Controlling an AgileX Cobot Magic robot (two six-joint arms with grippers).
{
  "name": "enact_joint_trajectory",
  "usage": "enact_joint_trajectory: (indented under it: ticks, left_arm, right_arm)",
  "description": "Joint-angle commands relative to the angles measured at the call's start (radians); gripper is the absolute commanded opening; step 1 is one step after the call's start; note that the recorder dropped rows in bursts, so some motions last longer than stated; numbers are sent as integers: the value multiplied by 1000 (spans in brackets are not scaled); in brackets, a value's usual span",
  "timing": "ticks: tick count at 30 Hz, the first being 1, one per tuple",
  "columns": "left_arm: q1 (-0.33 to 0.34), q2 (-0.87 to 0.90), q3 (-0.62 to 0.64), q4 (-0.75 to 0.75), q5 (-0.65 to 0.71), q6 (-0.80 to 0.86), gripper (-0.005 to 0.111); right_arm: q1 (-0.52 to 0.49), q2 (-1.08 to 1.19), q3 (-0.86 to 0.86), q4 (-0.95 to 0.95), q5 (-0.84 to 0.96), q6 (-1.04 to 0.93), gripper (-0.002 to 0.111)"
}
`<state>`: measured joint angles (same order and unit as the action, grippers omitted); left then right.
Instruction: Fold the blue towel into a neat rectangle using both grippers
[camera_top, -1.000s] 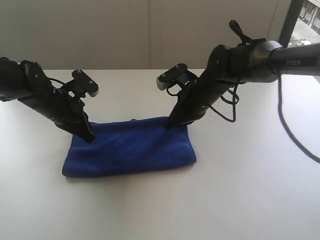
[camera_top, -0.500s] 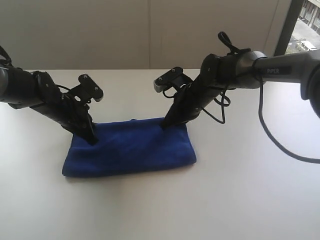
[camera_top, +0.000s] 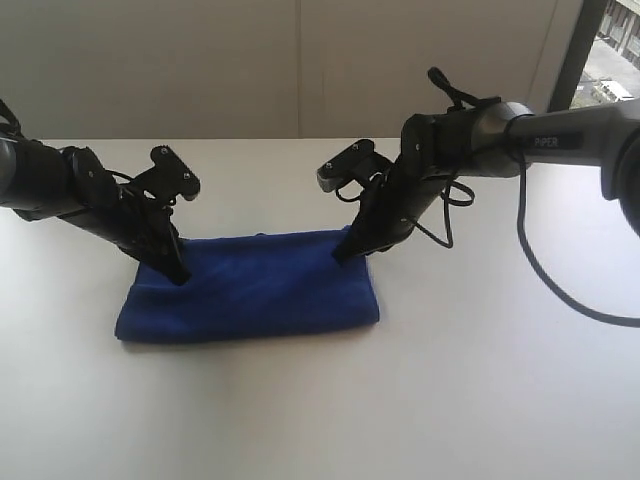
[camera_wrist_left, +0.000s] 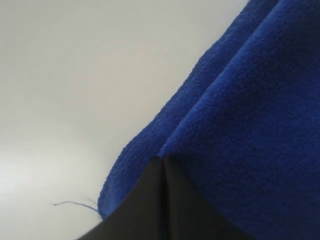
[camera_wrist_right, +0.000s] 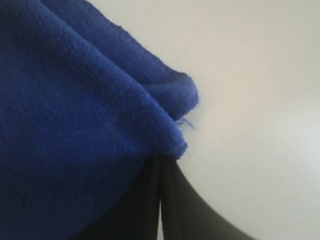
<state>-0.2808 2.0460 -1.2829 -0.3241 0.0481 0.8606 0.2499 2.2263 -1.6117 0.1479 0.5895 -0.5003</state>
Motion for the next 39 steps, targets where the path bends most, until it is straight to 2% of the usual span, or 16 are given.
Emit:
enact_joint_trajectory:
  ticks: [1, 8, 11, 14, 18, 22, 27, 33, 39]
  left_arm:
    - [4, 4, 3, -12, 8, 5, 0]
    - [-29, -117, 3, -12, -58, 5, 0]
    - [-34, -200, 3, -12, -79, 5, 0]
    - [-27, -295, 3, -12, 5, -3, 0]
    - [18, -413, 21, -12, 114, -163, 0]
    - [76, -540, 84, -12, 160, -247, 0]
    - [118, -743, 178, -12, 188, -302, 0]
    - [120, -1002, 261, -12, 192, -315, 0]
    - [120, -1210, 295, -7, 276, -324, 0]
  right_arm:
    - [-11, -1, -7, -10, 5, 8, 0]
    - [-11, -75, -7, 5, 0, 10, 0]
    - [-11, -127, -7, 69, -12, 7, 0]
    - [4, -157, -7, 204, 12, -65, 0]
    - [61, -120, -7, 412, 55, -249, 0]
    - [111, -59, -7, 410, 10, -238, 0]
    - [116, 11, -7, 358, 5, -182, 0]
    - [116, 29, -7, 133, 23, -25, 0]
    - [116, 29, -7, 75, 41, 17, 0]
